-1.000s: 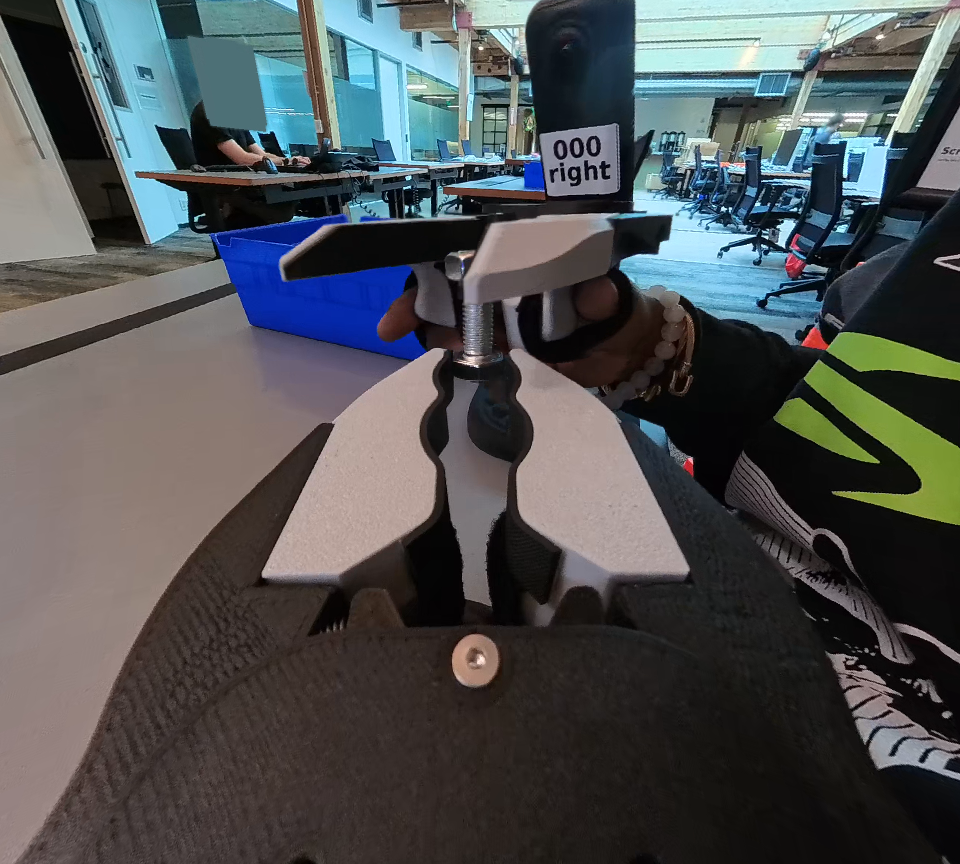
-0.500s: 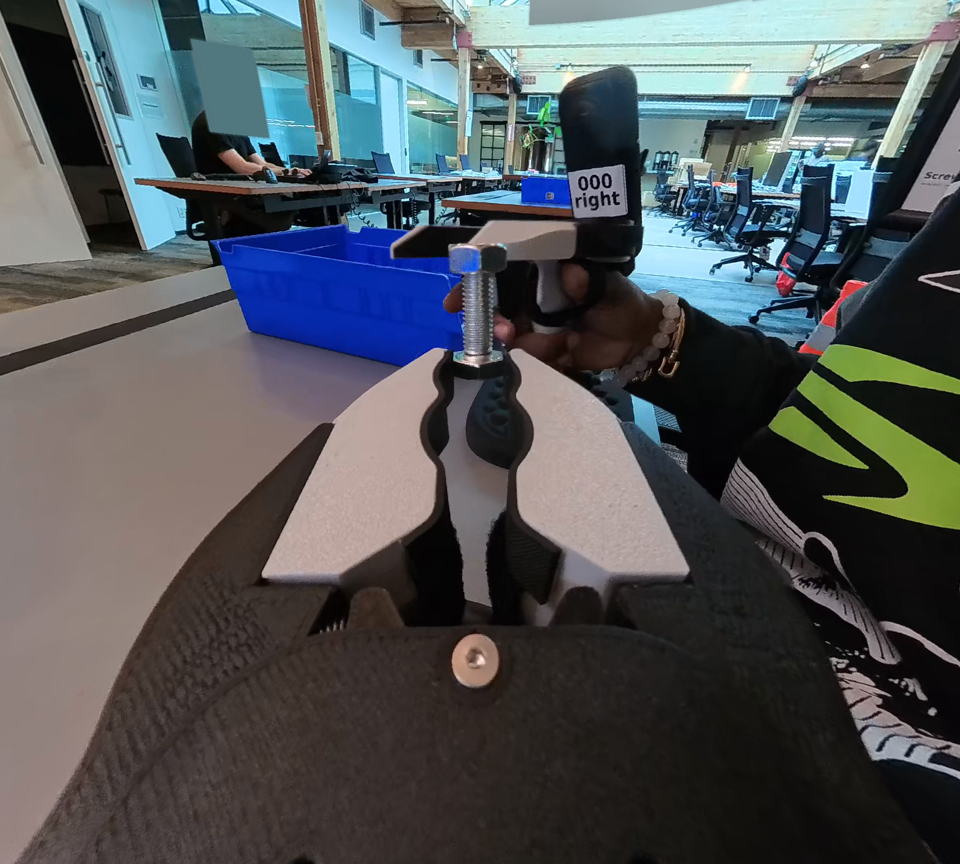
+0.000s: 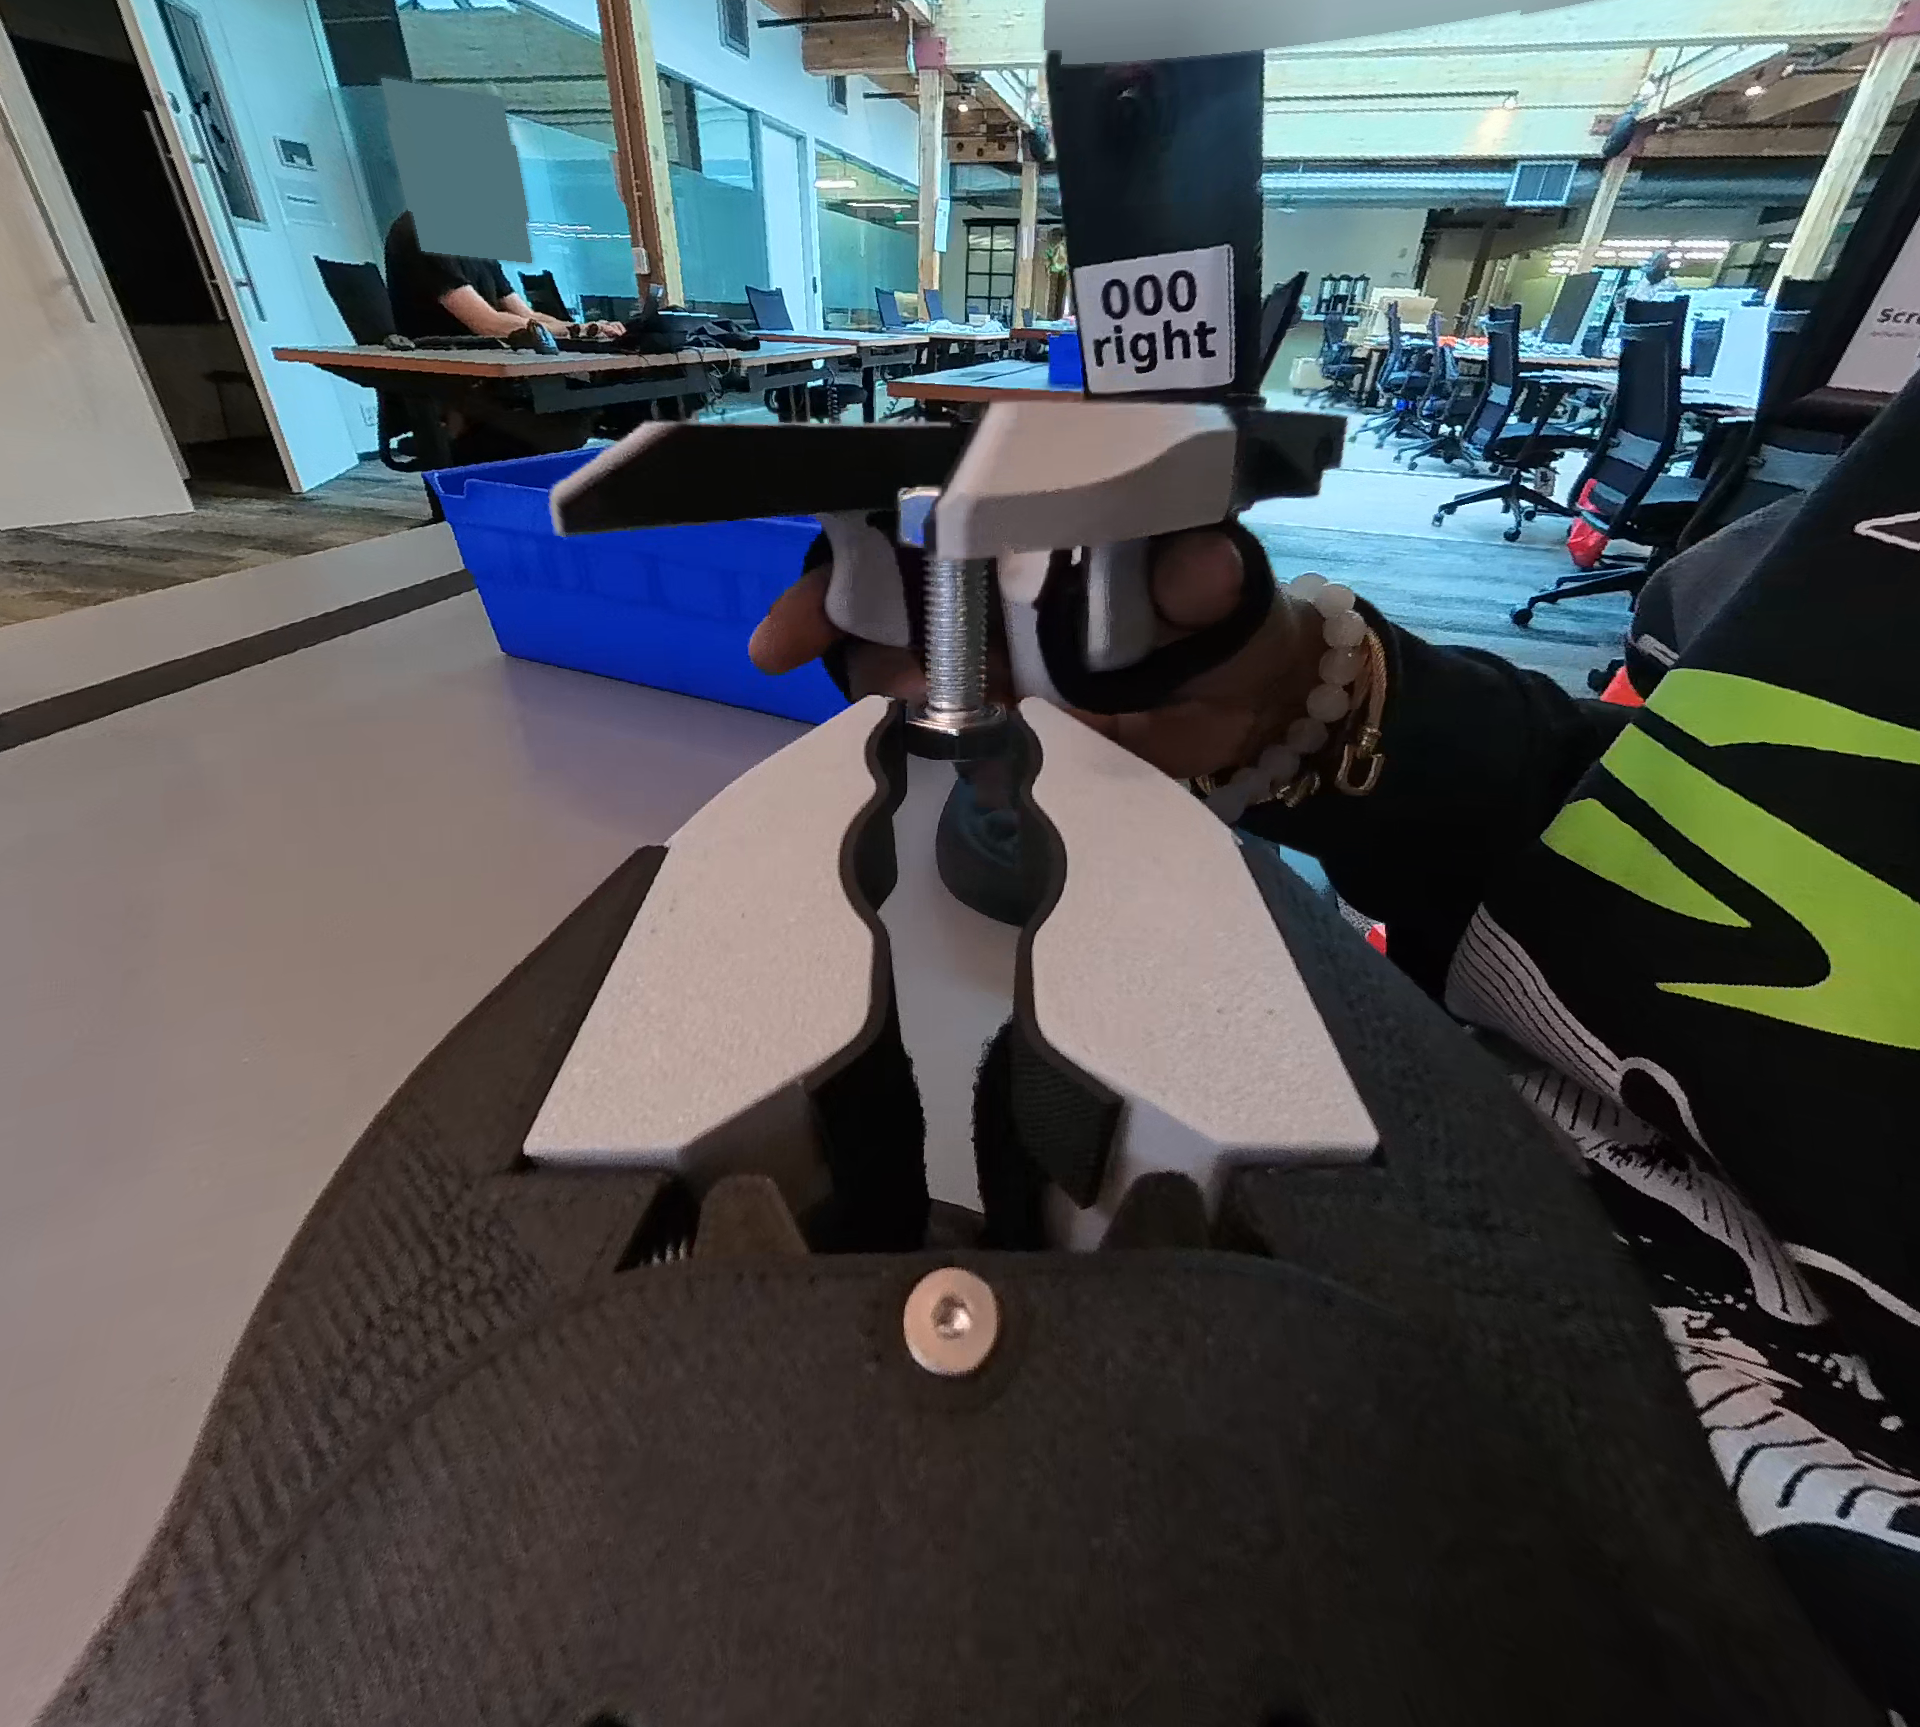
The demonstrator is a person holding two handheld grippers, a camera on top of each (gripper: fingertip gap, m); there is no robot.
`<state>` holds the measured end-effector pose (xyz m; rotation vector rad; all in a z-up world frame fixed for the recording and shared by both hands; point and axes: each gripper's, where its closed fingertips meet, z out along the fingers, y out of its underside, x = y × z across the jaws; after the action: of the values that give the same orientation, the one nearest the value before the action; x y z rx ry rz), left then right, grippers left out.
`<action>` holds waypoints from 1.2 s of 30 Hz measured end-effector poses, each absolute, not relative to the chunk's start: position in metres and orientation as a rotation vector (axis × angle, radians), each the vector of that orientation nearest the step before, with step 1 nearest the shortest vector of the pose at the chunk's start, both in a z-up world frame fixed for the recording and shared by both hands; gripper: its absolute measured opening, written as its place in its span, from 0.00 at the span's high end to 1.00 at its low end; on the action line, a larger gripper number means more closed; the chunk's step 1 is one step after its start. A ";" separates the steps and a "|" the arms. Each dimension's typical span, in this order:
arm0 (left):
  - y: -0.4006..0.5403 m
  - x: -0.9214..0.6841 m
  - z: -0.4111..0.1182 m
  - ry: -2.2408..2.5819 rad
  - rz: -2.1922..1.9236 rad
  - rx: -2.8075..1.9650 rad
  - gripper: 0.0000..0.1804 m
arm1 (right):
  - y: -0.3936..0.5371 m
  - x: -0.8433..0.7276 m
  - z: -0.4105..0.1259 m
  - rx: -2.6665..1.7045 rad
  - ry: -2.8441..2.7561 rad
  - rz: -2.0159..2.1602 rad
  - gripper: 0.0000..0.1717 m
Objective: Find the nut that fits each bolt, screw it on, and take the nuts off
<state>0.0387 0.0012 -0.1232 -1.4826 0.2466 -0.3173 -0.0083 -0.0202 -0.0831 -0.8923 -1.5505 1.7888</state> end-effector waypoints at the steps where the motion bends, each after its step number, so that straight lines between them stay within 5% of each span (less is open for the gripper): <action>1: 0.001 0.039 -0.123 0.248 -0.319 -1.480 0.90 | -0.019 -0.008 -0.084 -0.894 -1.551 1.783 0.63; 8: 0.000 0.036 -0.121 0.229 -0.331 -1.467 0.90 | 0.019 0.013 -0.086 -0.949 -1.487 1.743 0.58; 10: -0.001 0.037 -0.119 0.236 -0.337 -1.453 0.90 | 0.044 0.018 -0.090 -1.014 -1.417 1.678 0.68; 19: 0.000 0.037 -0.121 0.233 -0.327 -1.465 0.90 | 0.017 0.027 -0.081 -0.903 -1.511 1.742 0.72; 29: 0.002 0.040 -0.125 0.261 -0.302 -1.493 0.90 | -0.012 0.028 -0.085 -0.853 -1.864 1.652 0.89; 36: 0.001 0.040 -0.124 0.261 -0.328 -1.482 0.90 | 0.019 0.035 -0.060 -0.822 -1.720 1.617 0.89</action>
<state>0.0405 0.0005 -0.1236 -1.4816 0.2606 -0.3277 0.0351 0.0189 -0.0598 -0.8221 -1.7200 1.6170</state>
